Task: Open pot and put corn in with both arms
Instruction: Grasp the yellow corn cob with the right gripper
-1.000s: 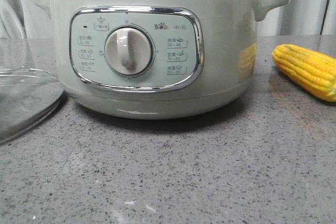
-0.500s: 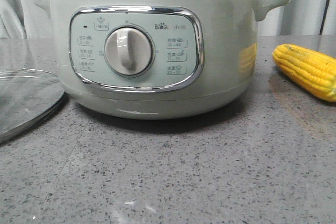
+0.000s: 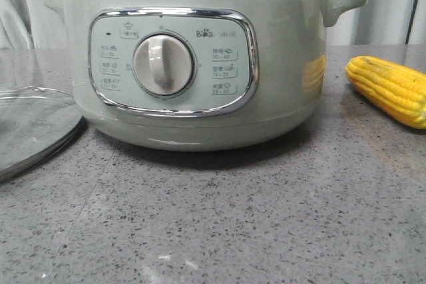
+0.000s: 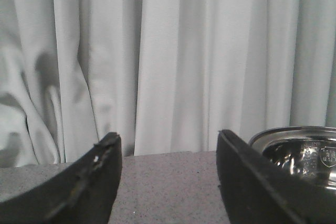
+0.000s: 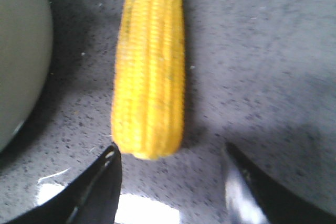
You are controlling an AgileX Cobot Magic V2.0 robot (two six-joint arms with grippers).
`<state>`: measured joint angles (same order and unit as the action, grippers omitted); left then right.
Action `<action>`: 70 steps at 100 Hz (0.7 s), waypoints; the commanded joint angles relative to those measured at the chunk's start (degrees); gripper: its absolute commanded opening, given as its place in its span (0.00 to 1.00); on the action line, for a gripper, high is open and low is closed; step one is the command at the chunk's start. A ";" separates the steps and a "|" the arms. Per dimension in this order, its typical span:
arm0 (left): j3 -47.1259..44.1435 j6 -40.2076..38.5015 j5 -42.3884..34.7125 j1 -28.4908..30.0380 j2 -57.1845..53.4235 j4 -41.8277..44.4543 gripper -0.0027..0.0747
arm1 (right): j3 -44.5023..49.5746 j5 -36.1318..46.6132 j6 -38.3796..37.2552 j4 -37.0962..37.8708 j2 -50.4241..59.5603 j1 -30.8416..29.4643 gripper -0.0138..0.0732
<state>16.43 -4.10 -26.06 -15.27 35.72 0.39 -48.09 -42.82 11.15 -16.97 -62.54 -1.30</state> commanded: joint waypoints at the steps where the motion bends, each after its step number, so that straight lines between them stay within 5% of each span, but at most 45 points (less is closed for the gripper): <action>1: 1.87 -0.56 -2.61 -0.40 -0.31 -0.06 0.52 | -5.42 -0.20 0.33 -1.59 -4.39 1.27 0.59; 70: 1.87 -0.56 -2.62 -0.40 -0.31 -0.39 0.52 | -12.91 -6.54 -0.06 -2.46 -18.87 2.36 0.55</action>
<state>16.43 -4.10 -24.80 -15.27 35.56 0.39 -59.18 -49.85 11.06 -18.43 -82.30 0.96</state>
